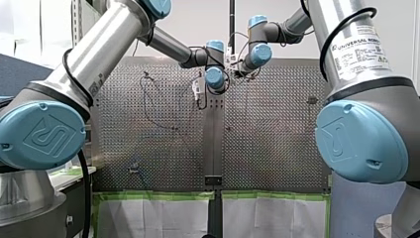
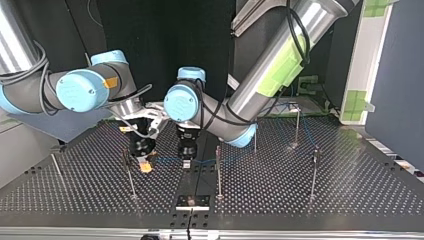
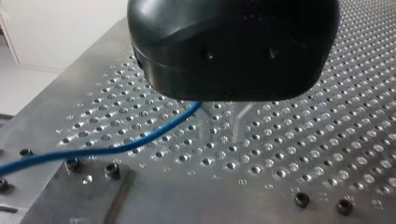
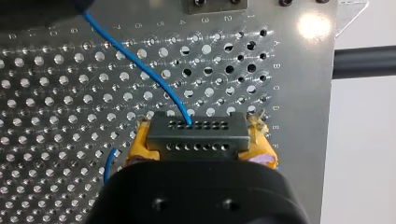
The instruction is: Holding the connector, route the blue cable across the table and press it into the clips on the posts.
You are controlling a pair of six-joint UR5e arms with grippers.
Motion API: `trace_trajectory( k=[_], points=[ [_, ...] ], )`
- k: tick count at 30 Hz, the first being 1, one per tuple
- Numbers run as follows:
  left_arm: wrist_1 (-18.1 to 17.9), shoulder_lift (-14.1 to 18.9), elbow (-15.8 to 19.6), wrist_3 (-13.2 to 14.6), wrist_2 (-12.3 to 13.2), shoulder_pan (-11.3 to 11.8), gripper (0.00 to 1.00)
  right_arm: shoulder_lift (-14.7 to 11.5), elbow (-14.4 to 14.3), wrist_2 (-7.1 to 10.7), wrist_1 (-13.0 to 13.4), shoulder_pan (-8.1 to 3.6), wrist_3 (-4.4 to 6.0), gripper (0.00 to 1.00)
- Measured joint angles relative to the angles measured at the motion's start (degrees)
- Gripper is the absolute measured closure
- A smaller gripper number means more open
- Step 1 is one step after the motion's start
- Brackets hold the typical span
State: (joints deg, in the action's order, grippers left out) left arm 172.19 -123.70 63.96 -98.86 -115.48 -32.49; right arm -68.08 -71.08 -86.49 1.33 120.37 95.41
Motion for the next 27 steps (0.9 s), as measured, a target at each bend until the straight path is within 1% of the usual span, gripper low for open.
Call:
trace_trajectory(
  k=[8,13,19,23,27],
  points=[
    [2.01,0.02,0.16,-0.43,-3.75,-0.27,0.98,0.04,-0.39,-0.09,-0.06,0.00,-0.11,1.00],
    [1.98,0.90,1.68,-0.67,-4.98,-0.48,0.98,0.08,-1.75,-0.48,0.05,-0.01,-0.12,1.00],
    [-0.53,3.68,4.60,-1.61,-3.90,-0.28,0.98,0.15,-3.99,-0.80,0.23,-0.01,-0.12,1.00],
    [-2.38,5.54,6.47,-1.82,-3.26,0.00,0.98,0.17,-5.82,-0.84,0.85,0.00,-0.12,1.00],
    [-4.07,6.57,8.17,-2.04,-2.21,0.41,0.98,0.17,-7.23,-0.68,1.16,0.00,-0.12,1.00]
  ],
)
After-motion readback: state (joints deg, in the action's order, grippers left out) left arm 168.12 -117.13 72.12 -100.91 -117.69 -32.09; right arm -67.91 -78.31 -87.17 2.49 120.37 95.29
